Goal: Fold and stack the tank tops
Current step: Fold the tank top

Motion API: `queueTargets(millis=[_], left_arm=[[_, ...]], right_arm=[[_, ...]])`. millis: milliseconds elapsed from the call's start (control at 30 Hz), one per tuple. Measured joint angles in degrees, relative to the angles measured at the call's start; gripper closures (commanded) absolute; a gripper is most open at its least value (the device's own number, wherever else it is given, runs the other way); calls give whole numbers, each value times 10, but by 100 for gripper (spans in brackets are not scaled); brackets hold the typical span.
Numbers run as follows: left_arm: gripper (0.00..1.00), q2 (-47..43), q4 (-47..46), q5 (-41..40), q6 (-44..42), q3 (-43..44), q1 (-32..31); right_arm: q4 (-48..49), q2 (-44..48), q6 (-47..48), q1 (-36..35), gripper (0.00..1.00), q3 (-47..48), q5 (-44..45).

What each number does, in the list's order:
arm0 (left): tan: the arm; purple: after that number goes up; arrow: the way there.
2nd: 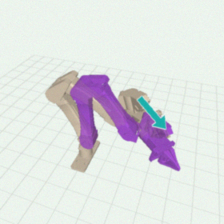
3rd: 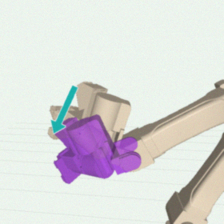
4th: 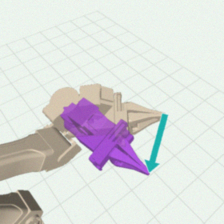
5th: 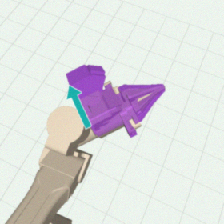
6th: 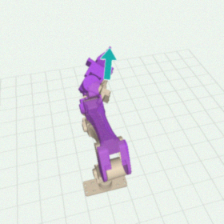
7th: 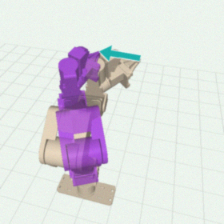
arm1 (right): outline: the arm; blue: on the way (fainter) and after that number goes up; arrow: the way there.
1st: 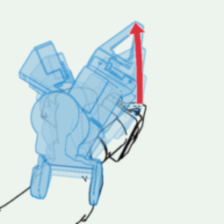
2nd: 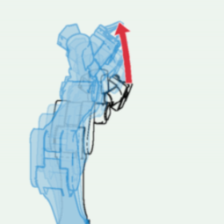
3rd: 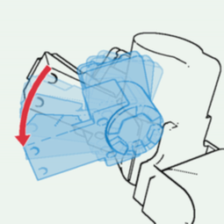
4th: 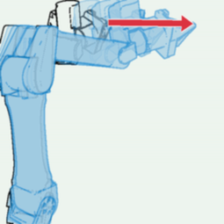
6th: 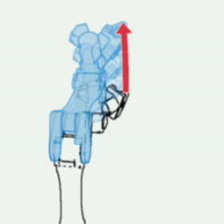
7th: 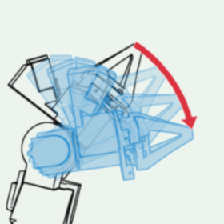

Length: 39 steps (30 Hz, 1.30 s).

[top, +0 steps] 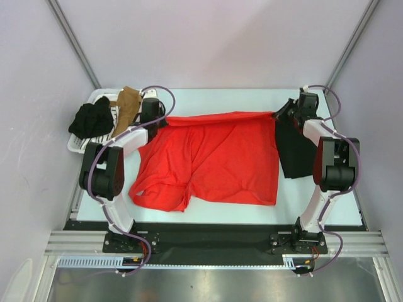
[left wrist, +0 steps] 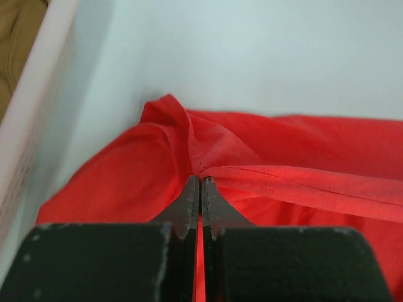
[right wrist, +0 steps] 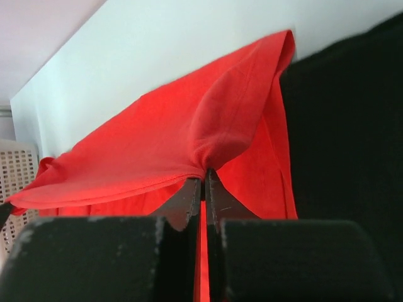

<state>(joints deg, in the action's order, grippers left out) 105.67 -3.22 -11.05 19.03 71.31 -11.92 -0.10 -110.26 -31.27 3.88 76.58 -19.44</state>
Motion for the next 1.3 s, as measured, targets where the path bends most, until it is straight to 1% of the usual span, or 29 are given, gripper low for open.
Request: queueTargets(millis=[133,167,200,267,300,333,367,400,433,467,533,600,667,767,867,900,933,967,1000,1033,1167,1233,1300], left_arm=[[99,-43,4,-14,3,-64,-12],[94,-49,5,-16,5,-75,-14],[88,-55,4,-18,5,-88,-16],[72,-62,3,-23,9,-109,-21],[68,-64,3,-27,11,-120,-23],[58,-64,3,-34,17,-129,-27],[36,-64,1,-40,20,-140,-31],[26,-66,-1,-46,22,-153,-37],[22,-71,-2,-53,27,-167,-43],[19,-78,-5,-59,35,-182,-50],[13,-102,-7,-69,41,-210,-60],[12,-131,-9,-76,49,-229,-67],[10,-151,-4,-84,54,-226,-68],[10,-143,26,-90,60,-169,-60],[10,-91,74,-86,67,-57,-42],[10,-71,81,-82,70,-23,-35],[10,-55,87,-81,72,1,-29],[10,-37,98,-80,75,29,-23],[10,-19,106,-78,77,50,-17],[12,1,122,-77,79,73,-12],[14,76,166,-63,82,133,2],[15,109,185,-51,85,154,5],[15,132,200,-42,87,165,5]], right_arm=[[17,42,0,-1,100,-59,12],[19,52,0,-2,100,-74,17],[21,60,0,-4,96,-88,22],[22,70,-3,-8,84,-111,33],[24,76,-5,-10,78,-125,41],[25,81,-7,-12,72,-140,47],[27,85,-11,-14,68,-153,56],[33,89,-15,-16,53,-169,64],[37,93,-22,-18,44,-183,71],[41,100,-27,-18,40,-201,79],[48,113,-33,-18,37,-233,96],[42,124,-34,-18,34,-243,112],[39,130,-31,-19,33,-234,126],[17,128,-19,-26,32,-185,144],[-16,100,-1,-35,36,-88,158],[-20,84,4,-39,39,-53,163],[-26,69,10,-42,40,-24,167],[-41,40,17,-46,41,23,172],[-43,26,21,-49,41,42,174],[-52,3,28,-53,41,71,177],[-106,-90,49,-68,41,162,206],[-135,-122,53,-72,42,183,224],[-153,-135,53,-74,42,182,229]])
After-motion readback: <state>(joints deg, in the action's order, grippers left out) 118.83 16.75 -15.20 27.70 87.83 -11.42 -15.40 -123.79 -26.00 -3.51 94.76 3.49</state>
